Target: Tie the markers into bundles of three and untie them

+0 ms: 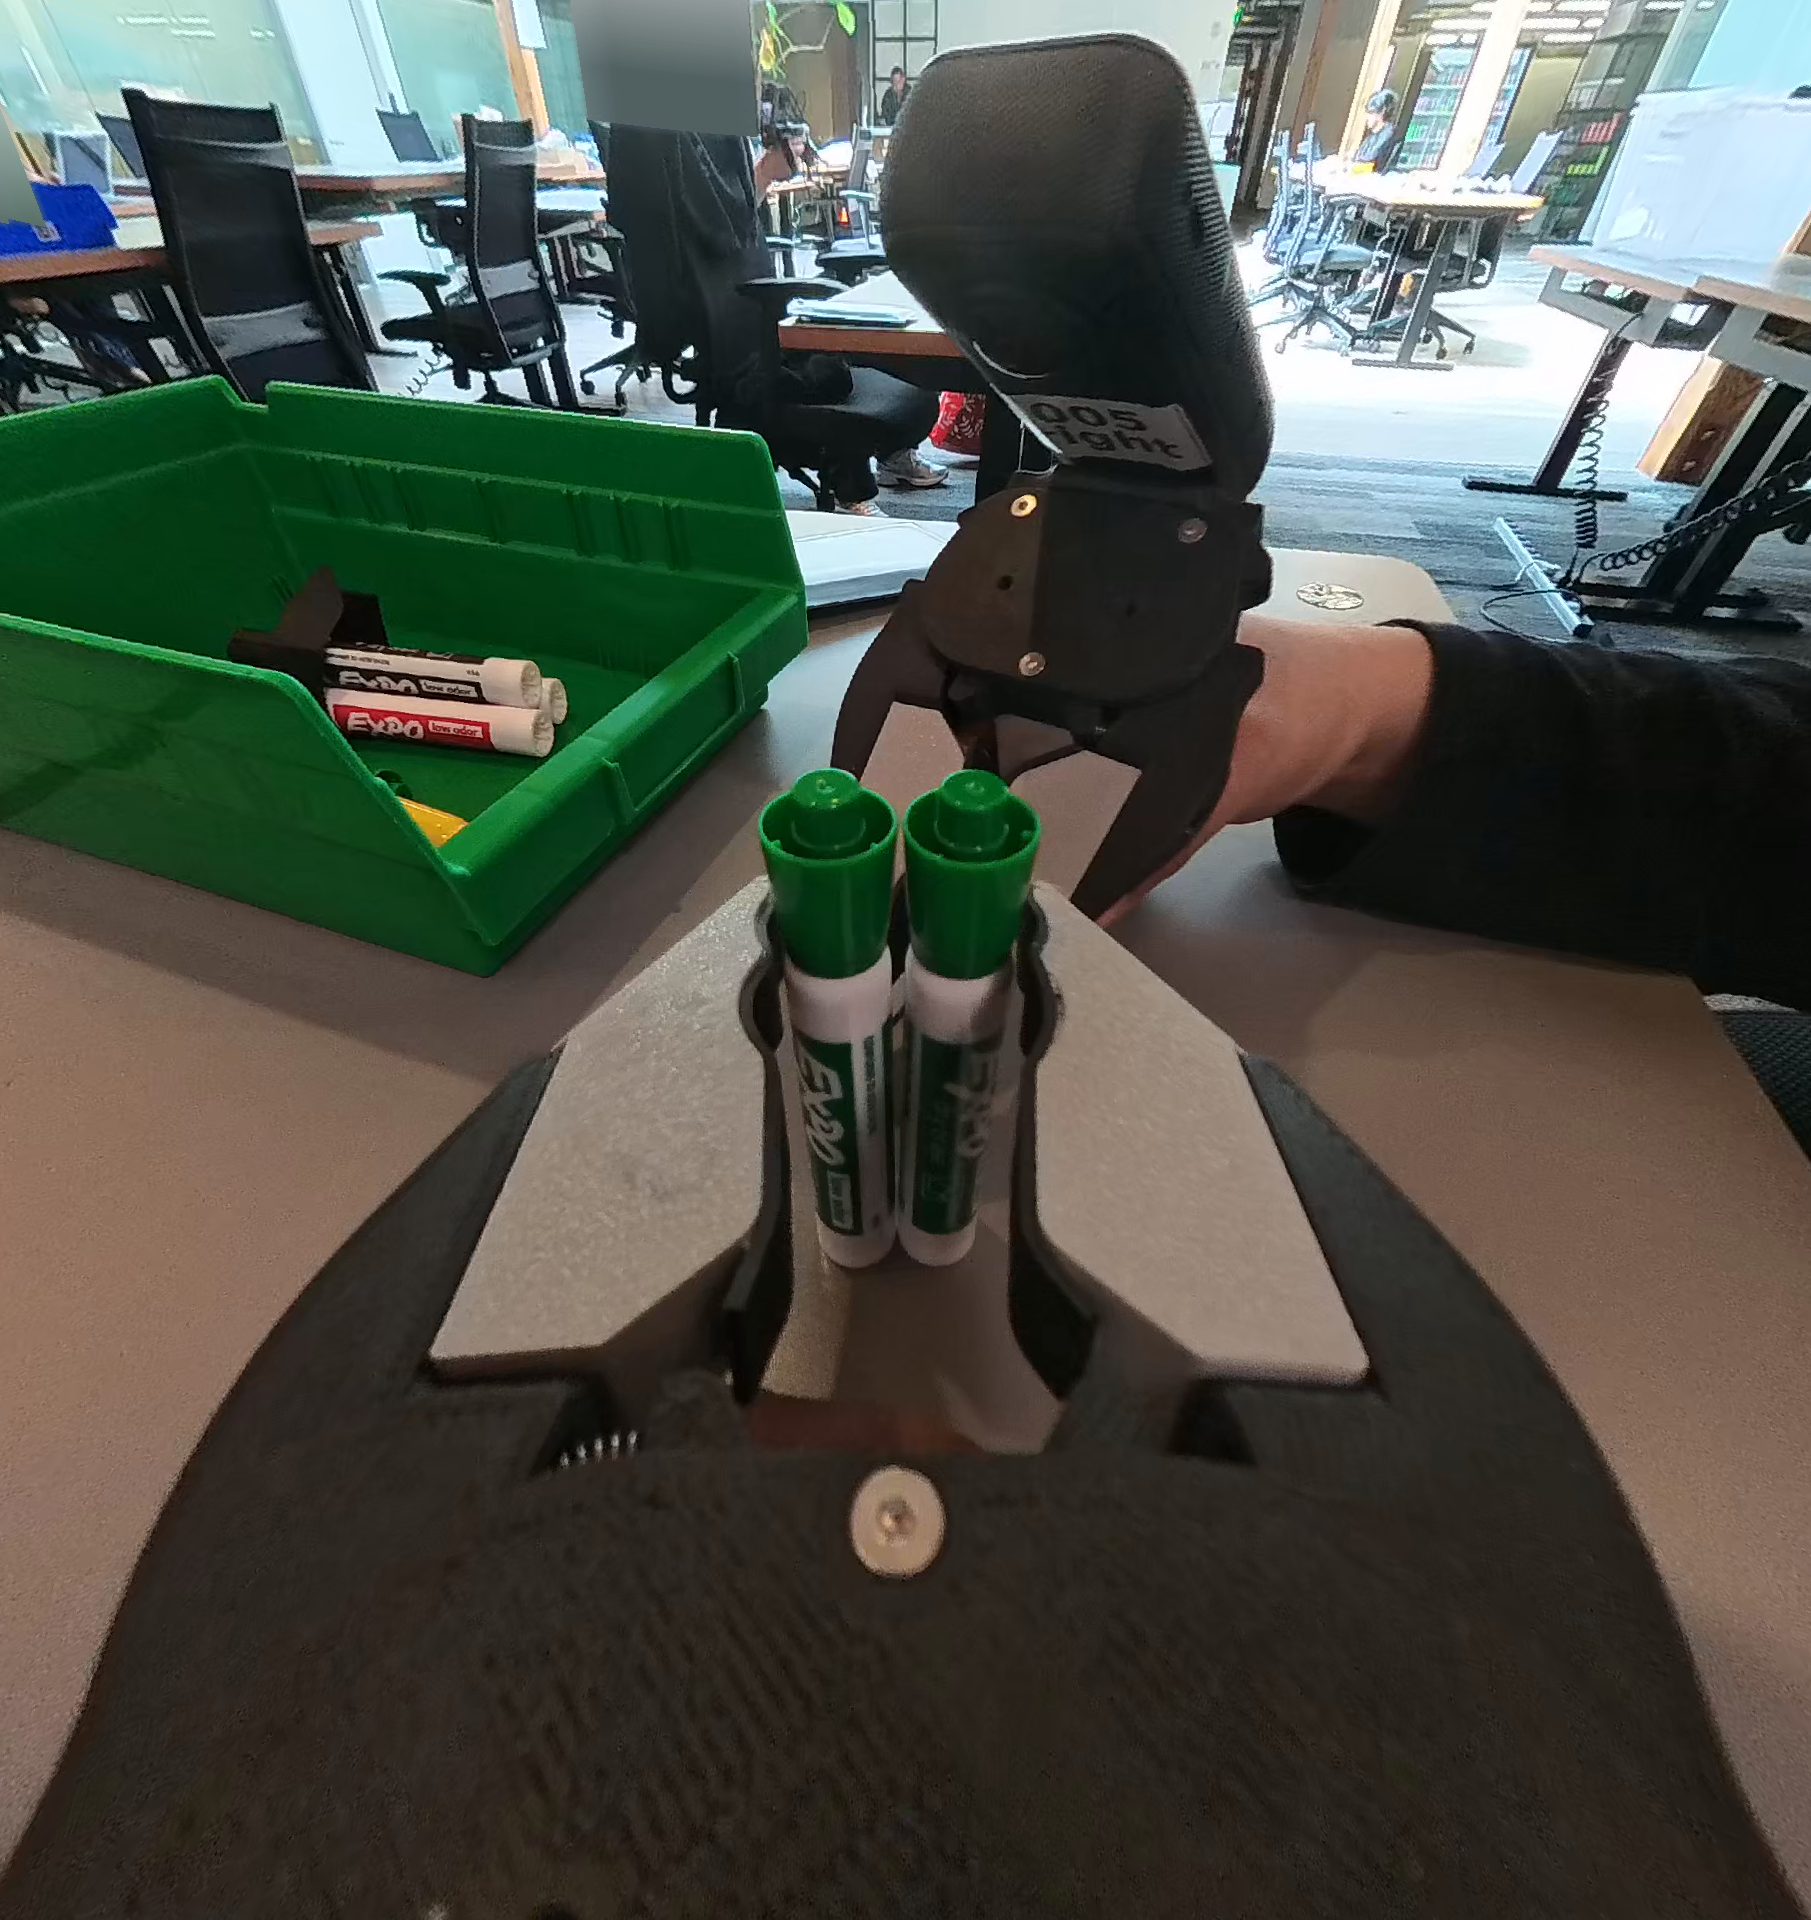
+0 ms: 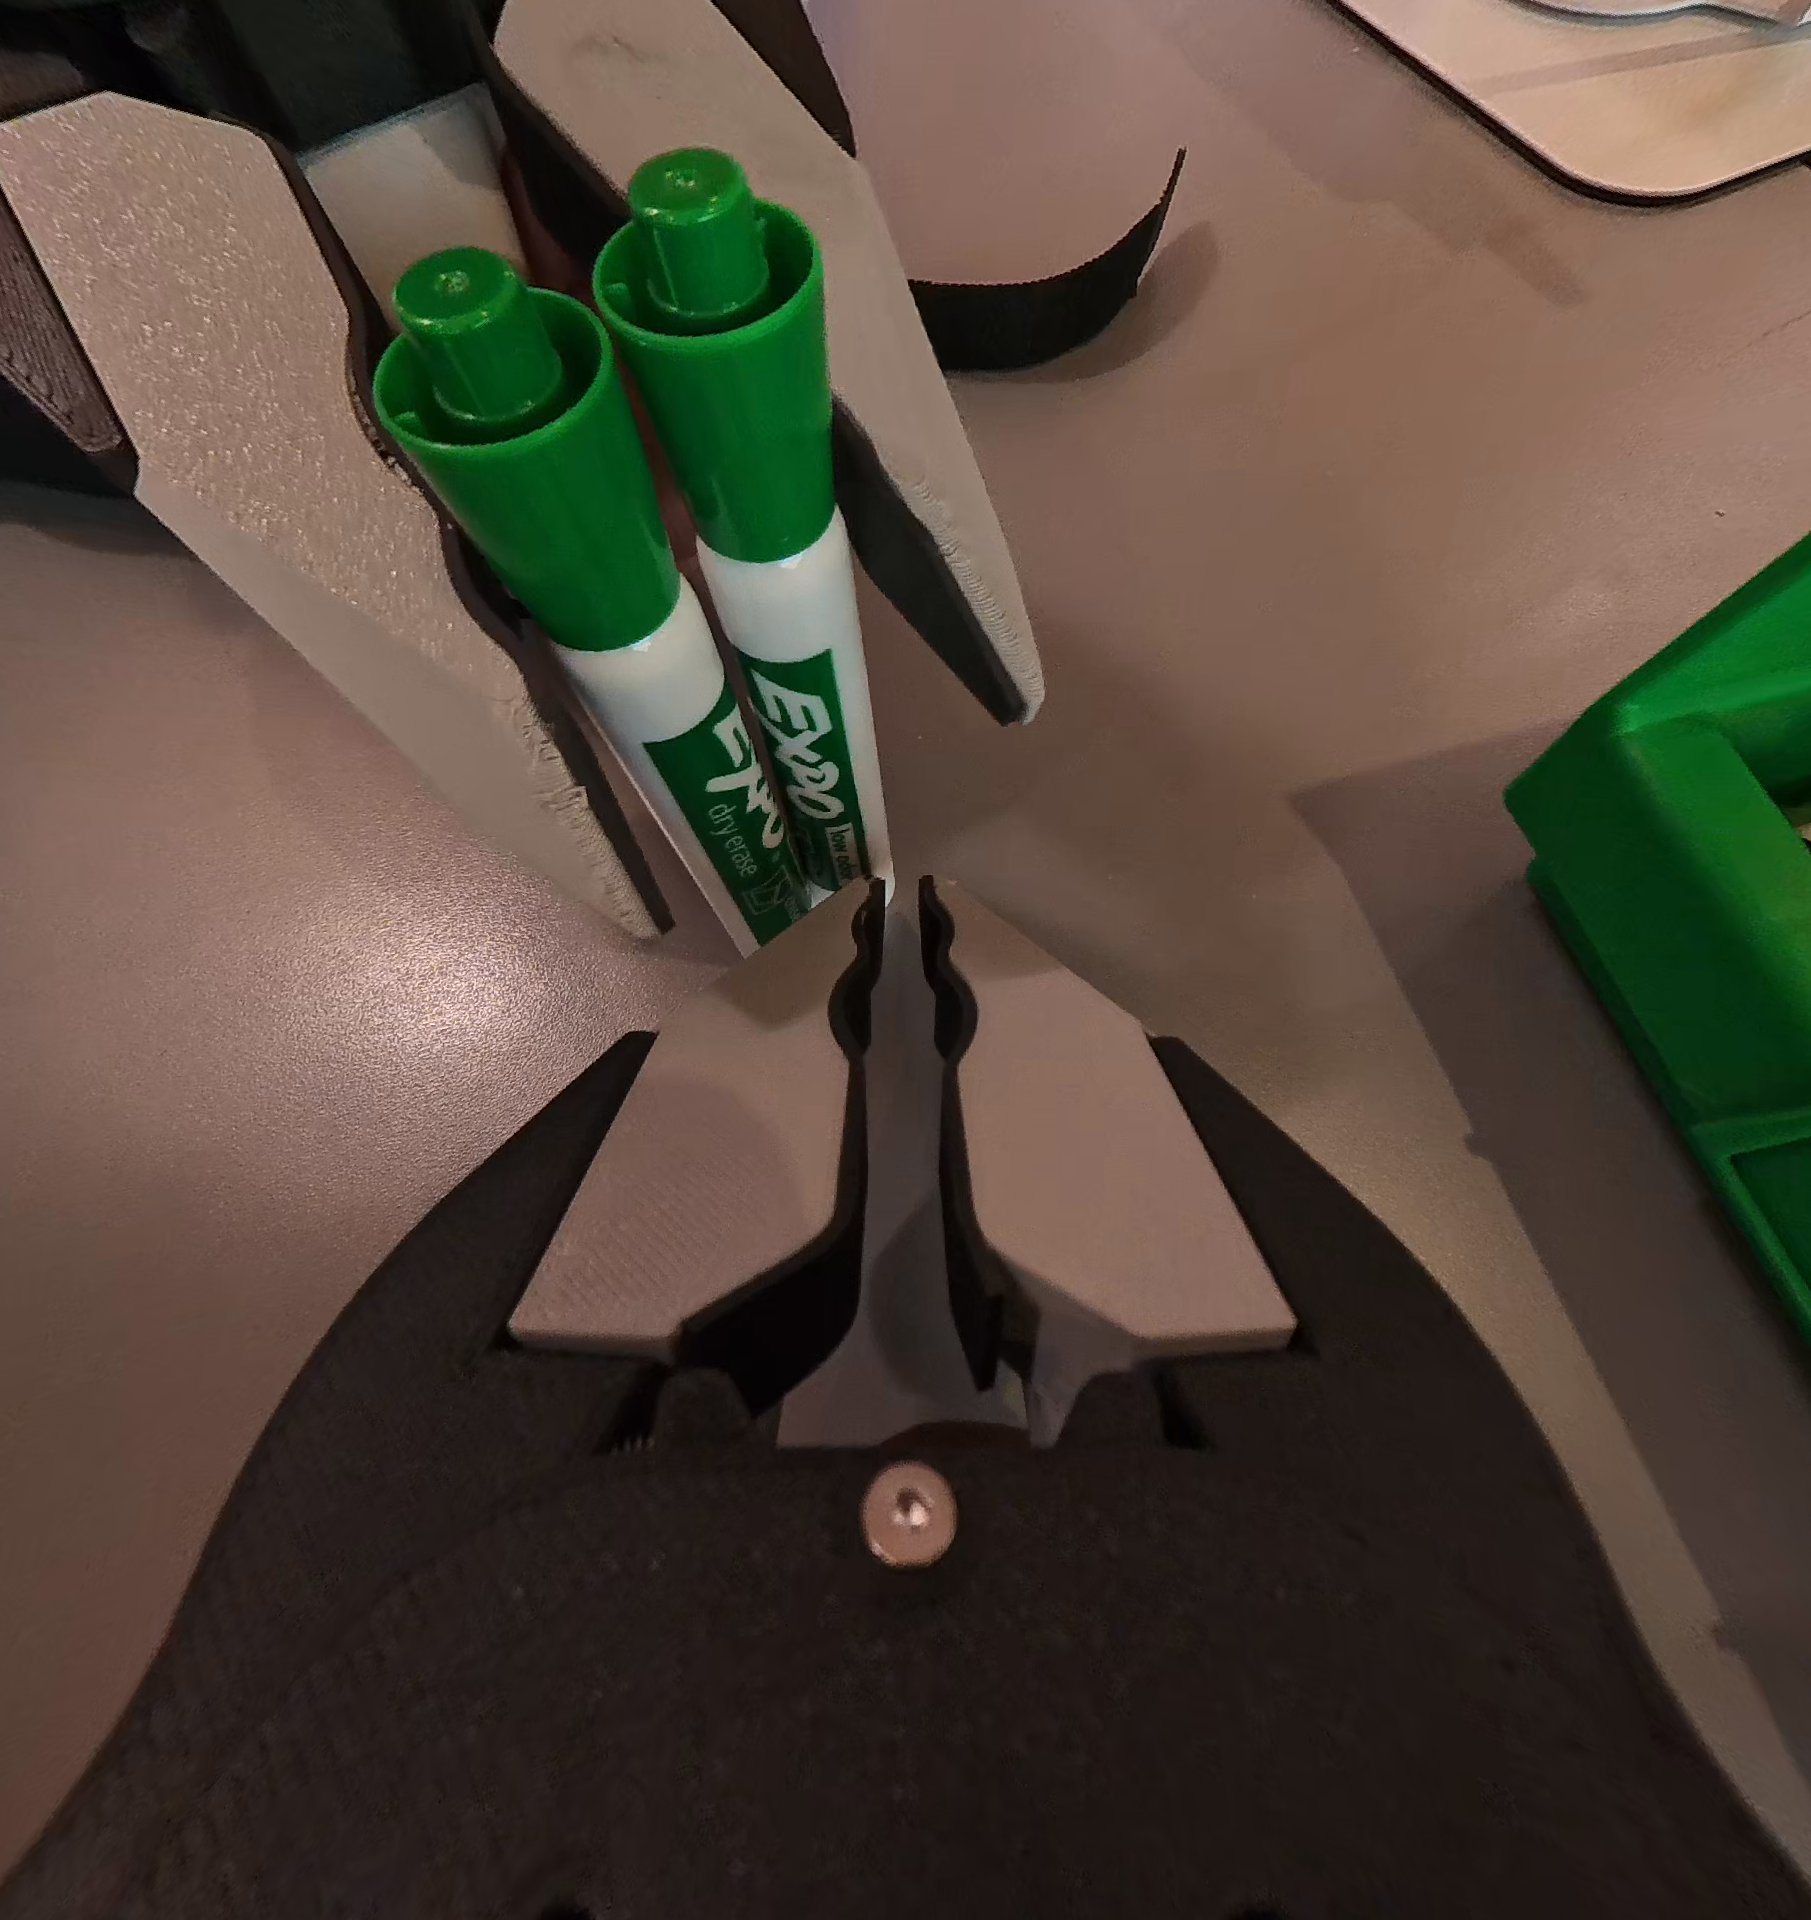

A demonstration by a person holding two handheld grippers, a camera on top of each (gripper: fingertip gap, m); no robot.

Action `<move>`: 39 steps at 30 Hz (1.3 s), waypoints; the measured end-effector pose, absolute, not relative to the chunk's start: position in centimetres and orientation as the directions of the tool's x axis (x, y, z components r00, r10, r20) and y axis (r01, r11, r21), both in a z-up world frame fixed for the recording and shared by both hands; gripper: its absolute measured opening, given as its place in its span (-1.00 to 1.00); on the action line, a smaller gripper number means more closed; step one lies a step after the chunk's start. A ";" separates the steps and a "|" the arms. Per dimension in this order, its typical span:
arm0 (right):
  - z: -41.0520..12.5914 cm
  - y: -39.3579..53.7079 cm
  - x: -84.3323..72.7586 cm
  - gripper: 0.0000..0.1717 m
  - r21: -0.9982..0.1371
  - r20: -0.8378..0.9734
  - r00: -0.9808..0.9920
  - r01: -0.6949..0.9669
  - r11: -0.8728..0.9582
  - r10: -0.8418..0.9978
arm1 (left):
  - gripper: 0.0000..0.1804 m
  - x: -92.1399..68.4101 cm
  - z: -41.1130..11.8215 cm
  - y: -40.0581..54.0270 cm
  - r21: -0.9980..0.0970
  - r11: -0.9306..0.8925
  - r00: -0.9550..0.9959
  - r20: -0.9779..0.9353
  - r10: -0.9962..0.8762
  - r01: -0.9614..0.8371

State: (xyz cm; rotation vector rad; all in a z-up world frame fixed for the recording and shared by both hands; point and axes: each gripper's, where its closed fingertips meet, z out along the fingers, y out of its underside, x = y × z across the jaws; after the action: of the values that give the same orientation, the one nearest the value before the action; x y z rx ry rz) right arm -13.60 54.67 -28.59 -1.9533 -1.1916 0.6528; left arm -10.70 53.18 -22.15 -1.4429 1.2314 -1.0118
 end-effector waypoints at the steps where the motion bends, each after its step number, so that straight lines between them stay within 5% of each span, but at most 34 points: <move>1: -28.6 54.7 -13.6 -0.97 -0.804 -0.042 0.438 0.519 -0.291 0.898 | -0.53 -10.7 -22.2 53.2 -0.979 -0.039 0.151 0.008 -0.989 -0.201; 39: -28.5 54.7 -13.6 -0.96 -0.807 -0.046 0.441 0.512 -0.293 0.896 | -0.59 -10.8 -22.0 53.4 -0.981 -0.049 0.161 0.018 -0.987 -0.187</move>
State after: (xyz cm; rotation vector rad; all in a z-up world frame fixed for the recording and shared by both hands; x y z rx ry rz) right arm -13.60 54.67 -28.49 -1.9513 -1.1832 0.6579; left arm -10.83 53.40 -21.99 -1.4452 1.2097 -1.0172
